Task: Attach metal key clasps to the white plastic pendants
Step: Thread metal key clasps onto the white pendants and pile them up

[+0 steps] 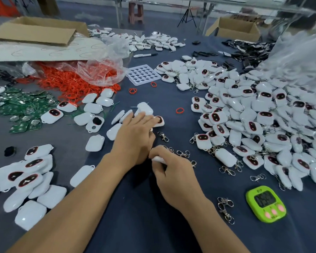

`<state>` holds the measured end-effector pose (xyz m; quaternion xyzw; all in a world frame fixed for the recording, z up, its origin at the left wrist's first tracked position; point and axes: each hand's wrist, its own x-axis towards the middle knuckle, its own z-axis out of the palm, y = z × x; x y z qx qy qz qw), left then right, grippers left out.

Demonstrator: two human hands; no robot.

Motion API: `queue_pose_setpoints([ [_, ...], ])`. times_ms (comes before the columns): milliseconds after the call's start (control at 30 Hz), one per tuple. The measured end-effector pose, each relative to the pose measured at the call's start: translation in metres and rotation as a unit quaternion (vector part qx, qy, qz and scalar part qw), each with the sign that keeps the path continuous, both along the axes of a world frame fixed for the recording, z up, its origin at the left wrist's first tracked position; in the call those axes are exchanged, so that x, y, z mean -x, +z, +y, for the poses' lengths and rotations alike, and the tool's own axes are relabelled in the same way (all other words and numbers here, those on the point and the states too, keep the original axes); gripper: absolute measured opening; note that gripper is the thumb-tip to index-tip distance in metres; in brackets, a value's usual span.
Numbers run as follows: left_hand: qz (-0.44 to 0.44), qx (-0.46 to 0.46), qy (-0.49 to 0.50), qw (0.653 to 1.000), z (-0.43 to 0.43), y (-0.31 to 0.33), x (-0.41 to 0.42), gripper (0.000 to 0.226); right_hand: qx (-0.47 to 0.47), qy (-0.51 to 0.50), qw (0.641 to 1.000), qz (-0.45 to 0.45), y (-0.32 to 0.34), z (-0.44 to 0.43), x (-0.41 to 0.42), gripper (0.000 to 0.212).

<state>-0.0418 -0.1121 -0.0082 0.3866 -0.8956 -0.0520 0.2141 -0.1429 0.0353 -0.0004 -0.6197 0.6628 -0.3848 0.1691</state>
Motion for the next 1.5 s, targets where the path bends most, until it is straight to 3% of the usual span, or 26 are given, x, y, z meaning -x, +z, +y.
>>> queue_pose_setpoints([
  [133,0.041,0.033,0.066,0.996,0.009,0.008,-0.01,0.039,0.106,-0.113,0.97,-0.187,0.009,-0.031,0.0,0.019],
  [200,0.087,0.02,0.035,0.995,0.024,0.012,-0.009,0.039,0.13,-0.205,0.927,-0.285,0.011,-0.046,0.007,0.022],
  [300,0.063,-0.025,-0.015,0.998,0.055,0.014,-0.008,0.033,0.114,-0.314,0.882,-0.333,0.007,-0.055,0.022,0.026],
  [333,0.053,-0.043,-0.013,0.998,0.061,0.013,-0.008,0.029,0.107,-0.314,0.884,-0.33,0.004,-0.054,0.025,0.027],
  [500,0.1,-0.182,0.007,0.978,0.047,0.011,-0.019,0.025,0.046,-0.176,0.958,-0.224,-0.005,-0.051,0.023,0.015],
  [700,0.18,-0.198,0.054,0.962,0.048,0.012,-0.021,0.027,0.004,-0.142,0.973,-0.18,-0.006,-0.057,0.025,0.018],
  [900,0.342,-0.241,0.137,0.898,0.046,0.02,-0.017,0.036,-0.012,-0.111,0.987,-0.116,-0.005,-0.054,0.024,0.023],
  [1000,0.368,-0.252,0.134,0.885,0.045,0.021,-0.017,0.033,0.001,-0.087,0.985,-0.147,-0.001,-0.051,0.022,0.009],
  [1100,0.378,-0.26,0.123,0.88,0.044,0.02,-0.017,0.034,0.014,-0.068,0.986,-0.153,-0.001,-0.049,0.023,0.02],
  [1233,0.379,-0.284,0.083,0.877,0.044,0.018,-0.017,0.038,0.013,-0.034,0.981,-0.192,0.0,-0.049,0.022,0.01],
  [1367,0.421,-0.318,0.062,0.847,0.04,0.017,-0.019,0.036,0.029,-0.072,0.974,-0.214,0.001,-0.05,0.02,0.014],
  [1500,0.41,-0.323,0.052,0.851,0.042,0.017,-0.018,0.04,0.02,-0.084,0.972,-0.217,0.002,-0.049,0.021,0.01],
])
